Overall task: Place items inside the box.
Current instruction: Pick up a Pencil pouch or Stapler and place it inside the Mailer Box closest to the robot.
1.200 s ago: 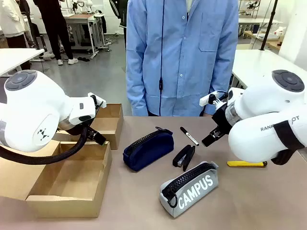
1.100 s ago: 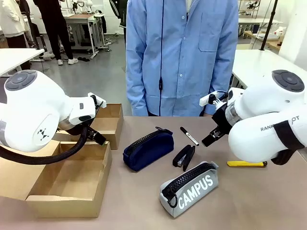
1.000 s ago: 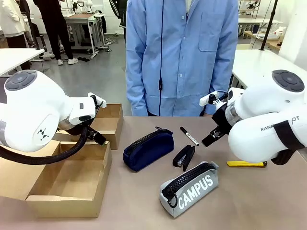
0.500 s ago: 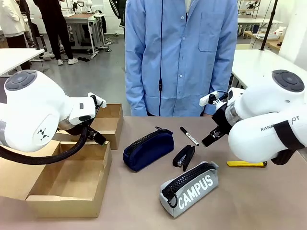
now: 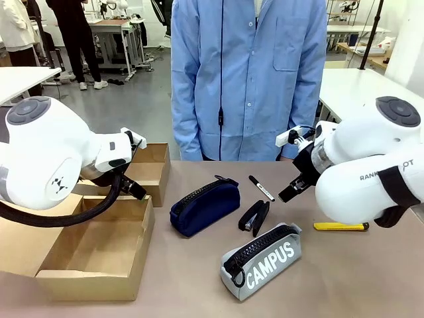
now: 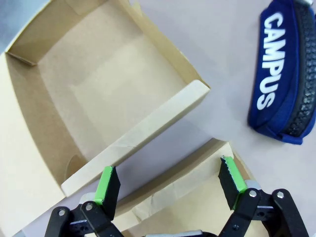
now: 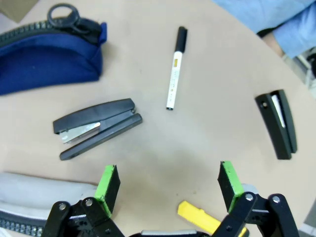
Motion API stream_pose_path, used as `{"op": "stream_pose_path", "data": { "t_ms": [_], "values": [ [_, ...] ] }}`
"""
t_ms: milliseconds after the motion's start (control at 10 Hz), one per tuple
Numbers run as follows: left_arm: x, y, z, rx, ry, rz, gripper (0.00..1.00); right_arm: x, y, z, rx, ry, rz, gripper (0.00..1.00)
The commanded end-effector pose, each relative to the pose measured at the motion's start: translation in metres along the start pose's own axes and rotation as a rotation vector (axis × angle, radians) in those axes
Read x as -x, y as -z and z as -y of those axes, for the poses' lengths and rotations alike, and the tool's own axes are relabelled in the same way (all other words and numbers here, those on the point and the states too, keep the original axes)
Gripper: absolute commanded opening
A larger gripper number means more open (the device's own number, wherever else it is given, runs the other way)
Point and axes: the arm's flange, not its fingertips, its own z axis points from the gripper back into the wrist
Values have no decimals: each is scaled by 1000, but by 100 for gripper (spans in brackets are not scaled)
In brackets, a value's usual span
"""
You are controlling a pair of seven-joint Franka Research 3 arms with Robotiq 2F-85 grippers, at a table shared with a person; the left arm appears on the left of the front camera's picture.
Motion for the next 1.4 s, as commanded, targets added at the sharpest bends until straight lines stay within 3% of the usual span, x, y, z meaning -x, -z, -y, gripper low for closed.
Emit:
{"op": "stream_pose_path", "data": {
  "t_ms": [0,200,300,400,500,700,800,900,1000,1100,1200,1300],
  "values": [
    [-2,-64,-10,53,-166,73,100,3,-59,29,-54,157,1,100],
    [13,-134,-28,159,-289,179,100,29,-117,63,-123,272,27,100],
    [27,-151,-32,283,-202,175,100,46,-132,73,-174,259,26,100],
    [48,-165,-47,452,-172,152,100,69,-152,92,-329,304,35,100],
    [73,-176,-78,575,-217,126,100,96,-175,121,-437,456,20,100],
    [130,-166,-177,759,-472,136,100,167,-200,191,-668,774,120,100],
    [159,-156,-214,856,-589,182,100,199,-202,214,-741,873,179,100],
    [191,-151,-235,914,-682,289,100,230,-200,230,-788,958,235,100],
    [218,-150,-239,940,-804,453,100,261,-195,245,-793,1054,290,100],
    [226,-149,-229,891,-876,528,100,281,-185,255,-755,1144,316,100],
    [233,-163,-232,903,-715,326,100,263,-212,228,-773,988,225,100],
    [233,-163,-232,903,-715,326,100,263,-212,228,-773,988,225,100]
  ]
}}
